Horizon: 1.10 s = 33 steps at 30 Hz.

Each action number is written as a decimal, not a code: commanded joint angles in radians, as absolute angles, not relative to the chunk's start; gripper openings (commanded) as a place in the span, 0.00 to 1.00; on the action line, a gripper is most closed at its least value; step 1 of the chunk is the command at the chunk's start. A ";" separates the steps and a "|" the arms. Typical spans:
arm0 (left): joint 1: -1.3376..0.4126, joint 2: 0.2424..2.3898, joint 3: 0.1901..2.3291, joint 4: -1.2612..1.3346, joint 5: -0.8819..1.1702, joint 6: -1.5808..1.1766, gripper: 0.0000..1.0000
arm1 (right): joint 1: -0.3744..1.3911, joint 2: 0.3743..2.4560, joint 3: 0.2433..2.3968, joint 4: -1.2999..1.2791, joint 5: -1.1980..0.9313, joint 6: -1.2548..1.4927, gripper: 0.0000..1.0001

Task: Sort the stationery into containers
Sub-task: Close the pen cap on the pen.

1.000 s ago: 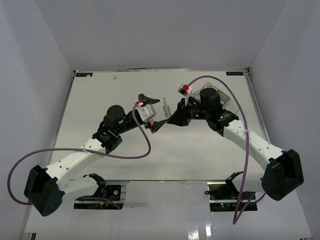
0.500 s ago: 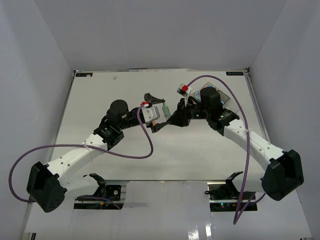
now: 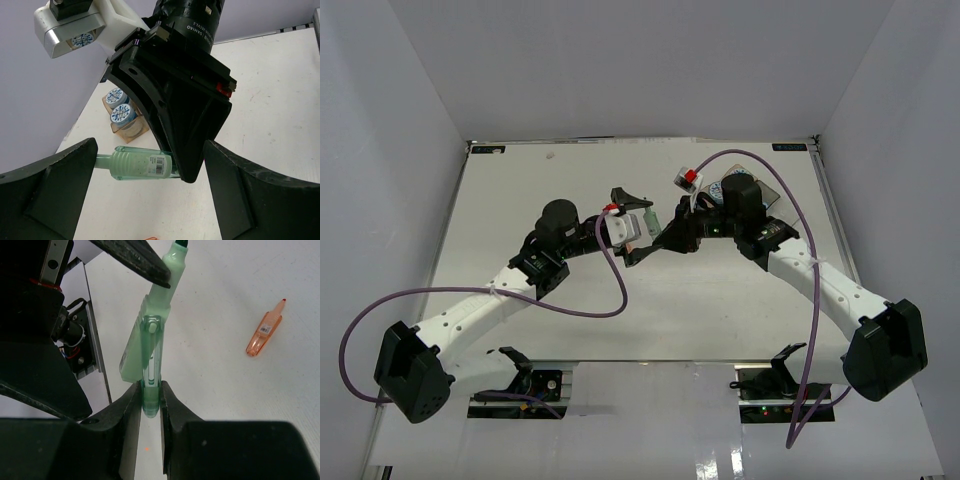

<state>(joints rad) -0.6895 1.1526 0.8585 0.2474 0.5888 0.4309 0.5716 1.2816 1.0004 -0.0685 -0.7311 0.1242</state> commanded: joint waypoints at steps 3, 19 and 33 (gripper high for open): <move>-0.690 1.143 0.833 0.273 0.604 0.410 0.98 | 0.577 1.224 1.020 0.067 -0.825 0.121 0.08; -0.604 1.183 0.848 0.287 0.704 0.324 0.98 | 0.574 1.210 0.951 0.126 -0.853 0.063 0.08; -0.586 1.213 0.856 0.252 0.796 0.287 0.98 | 0.560 1.215 0.982 0.129 -0.853 0.044 0.08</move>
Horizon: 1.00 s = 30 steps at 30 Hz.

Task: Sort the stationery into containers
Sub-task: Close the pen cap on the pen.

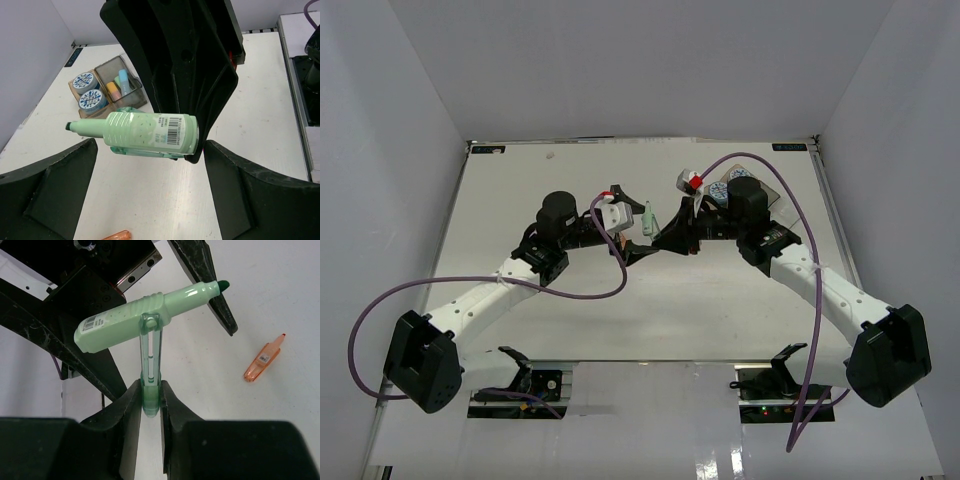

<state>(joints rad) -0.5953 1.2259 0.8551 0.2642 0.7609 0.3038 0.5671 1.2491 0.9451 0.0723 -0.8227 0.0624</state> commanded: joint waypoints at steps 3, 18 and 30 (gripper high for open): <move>-0.584 1.204 0.848 0.270 0.796 0.269 0.98 | 0.558 1.219 0.982 0.127 -0.856 0.043 0.08; -0.568 1.155 0.804 0.327 0.710 0.216 0.98 | 0.557 1.232 0.963 0.127 -0.839 0.040 0.08; -0.566 1.117 0.801 0.342 0.678 0.270 0.98 | 0.555 1.241 0.973 0.121 -0.828 0.049 0.08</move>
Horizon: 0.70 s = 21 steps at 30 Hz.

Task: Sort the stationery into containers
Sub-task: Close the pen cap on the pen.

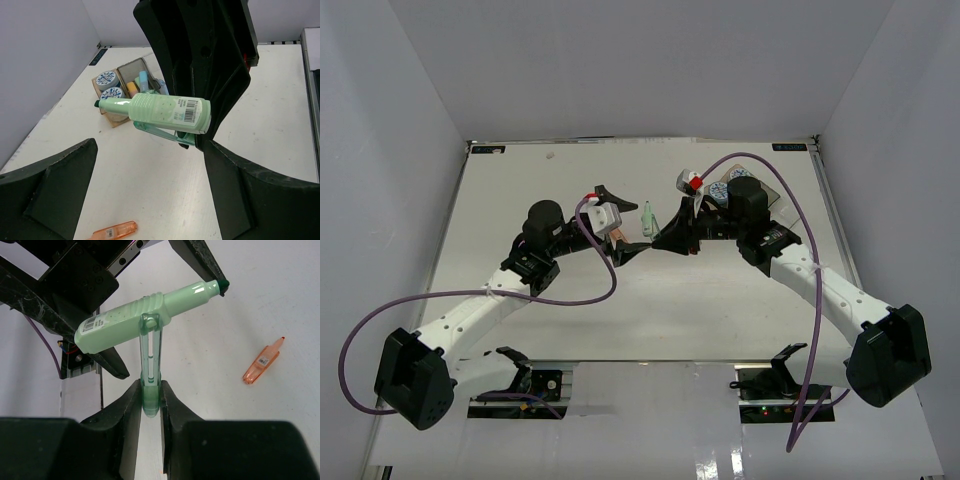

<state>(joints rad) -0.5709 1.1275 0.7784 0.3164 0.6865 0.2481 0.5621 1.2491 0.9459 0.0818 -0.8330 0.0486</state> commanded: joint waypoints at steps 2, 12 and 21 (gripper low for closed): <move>-0.566 1.118 0.807 0.354 0.672 0.278 0.98 | 0.557 1.243 0.971 0.121 -0.827 0.049 0.08; -0.568 1.104 0.802 0.463 0.618 0.239 0.98 | 0.557 1.255 0.973 0.127 -0.836 0.061 0.08; -0.568 1.114 0.781 0.560 0.586 0.175 0.98 | 0.557 1.252 0.971 0.127 -0.834 0.064 0.08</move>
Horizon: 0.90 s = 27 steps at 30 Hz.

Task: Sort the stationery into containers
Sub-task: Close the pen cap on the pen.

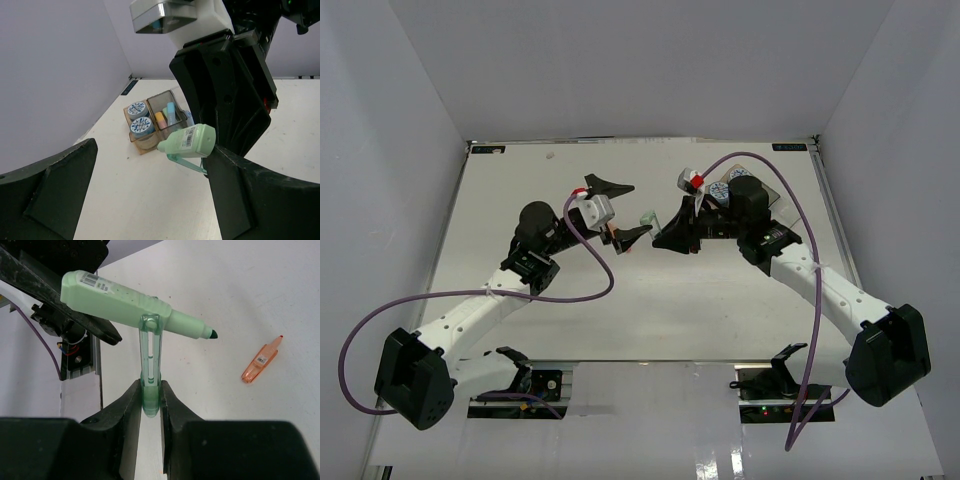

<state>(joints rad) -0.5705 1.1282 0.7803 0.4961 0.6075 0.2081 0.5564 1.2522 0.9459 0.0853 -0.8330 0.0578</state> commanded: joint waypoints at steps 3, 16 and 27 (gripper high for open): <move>-0.568 1.120 0.784 0.568 0.584 0.163 0.98 | 0.557 1.252 0.966 0.127 -0.836 0.064 0.08; -0.566 1.153 0.824 0.548 0.532 0.144 0.98 | 0.557 1.244 0.939 0.143 -0.862 0.041 0.08; -0.566 1.166 0.864 0.520 0.540 0.129 0.98 | 0.555 1.241 0.930 0.147 -0.891 0.028 0.08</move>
